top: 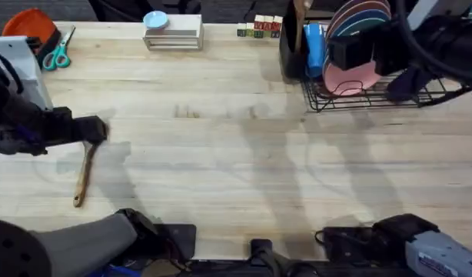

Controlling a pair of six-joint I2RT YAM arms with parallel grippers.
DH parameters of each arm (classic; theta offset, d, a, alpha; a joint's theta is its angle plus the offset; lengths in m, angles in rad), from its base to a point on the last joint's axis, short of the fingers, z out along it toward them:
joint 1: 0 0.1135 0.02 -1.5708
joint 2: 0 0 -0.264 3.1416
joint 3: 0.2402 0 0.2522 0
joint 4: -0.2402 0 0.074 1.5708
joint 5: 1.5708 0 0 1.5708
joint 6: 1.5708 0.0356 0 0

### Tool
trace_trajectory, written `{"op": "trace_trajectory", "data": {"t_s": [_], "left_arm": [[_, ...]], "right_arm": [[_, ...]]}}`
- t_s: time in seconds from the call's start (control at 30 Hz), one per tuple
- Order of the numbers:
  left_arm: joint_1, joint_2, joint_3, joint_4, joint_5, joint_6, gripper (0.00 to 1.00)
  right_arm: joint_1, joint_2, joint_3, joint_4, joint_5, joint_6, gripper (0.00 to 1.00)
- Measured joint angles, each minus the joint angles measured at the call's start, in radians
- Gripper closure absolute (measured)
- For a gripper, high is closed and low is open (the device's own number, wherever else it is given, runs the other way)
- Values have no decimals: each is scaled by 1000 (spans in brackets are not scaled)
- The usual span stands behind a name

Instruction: Pick up the spoon on the table one by one and put them onto the rack

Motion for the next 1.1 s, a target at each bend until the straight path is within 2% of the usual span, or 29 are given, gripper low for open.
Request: {"op": "trace_trajectory", "data": {"t_s": [0.17, 0.3, 0.37, 0.57, 1.1], "left_arm": [[0, 2, -15, 59, 0, 13, 8], [0, 57, -17, 87, 3, 76, 8], [0, 124, -17, 87, 12, 107, 8], [0, 244, -18, 95, 36, 132, 8], [3, 258, -8, 95, 47, 147, 8]], "right_arm": [[0, 0, 0, 0, 0, 0, 8], [0, 0, 0, 0, 0, 0, 8], [0, 0, 0, 0, 0, 0, 8], [0, 0, 0, 0, 0, 0, 8], [0, 0, 0, 0, 0, 0, 8]]}}
